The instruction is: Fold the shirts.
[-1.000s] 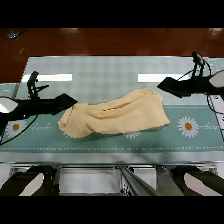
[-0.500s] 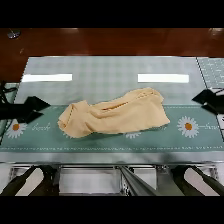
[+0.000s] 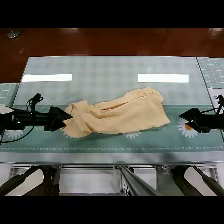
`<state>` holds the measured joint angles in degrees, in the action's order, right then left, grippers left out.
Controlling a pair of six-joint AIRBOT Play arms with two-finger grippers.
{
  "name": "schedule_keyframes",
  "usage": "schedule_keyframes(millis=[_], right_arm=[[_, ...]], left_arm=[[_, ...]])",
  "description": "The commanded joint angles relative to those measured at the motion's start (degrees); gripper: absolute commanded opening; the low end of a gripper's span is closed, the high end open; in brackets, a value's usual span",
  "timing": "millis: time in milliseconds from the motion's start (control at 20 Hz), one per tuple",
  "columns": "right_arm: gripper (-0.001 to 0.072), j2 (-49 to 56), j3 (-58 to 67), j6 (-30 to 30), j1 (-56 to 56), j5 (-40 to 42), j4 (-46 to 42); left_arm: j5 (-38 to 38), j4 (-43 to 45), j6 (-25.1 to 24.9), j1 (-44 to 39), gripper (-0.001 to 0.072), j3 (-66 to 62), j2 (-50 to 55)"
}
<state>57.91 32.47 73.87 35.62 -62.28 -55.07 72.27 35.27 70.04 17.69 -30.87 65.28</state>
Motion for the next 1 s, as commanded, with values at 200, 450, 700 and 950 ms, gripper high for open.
schedule_keyframes(millis=[200, 450, 700, 950], right_arm=[[0.0620, 0.3, -0.9, -3.6, 0.2, 1.4, 5.3], [0.0620, 9.5, 0.7, -10.4, -0.6, -0.5, 16.8], [0.0620, 19.3, 6.7, -9.7, -11.9, 2.1, 15.5], [0.0620, 26.5, 16.8, -6.8, -19.1, 4.6, 15.5]], left_arm=[[-4.6, -7.0, -7.0, -4.2, 0.0020, -0.7, 1.2], [-4.7, -7.0, -7.0, -4.2, 0.0021, -0.7, 1.2], [-4.8, -7.0, -7.0, -4.2, 0.0020, -0.7, 1.2], [-4.8, -7.0, -7.0, -4.2, 0.0020, -0.7, 1.2]])
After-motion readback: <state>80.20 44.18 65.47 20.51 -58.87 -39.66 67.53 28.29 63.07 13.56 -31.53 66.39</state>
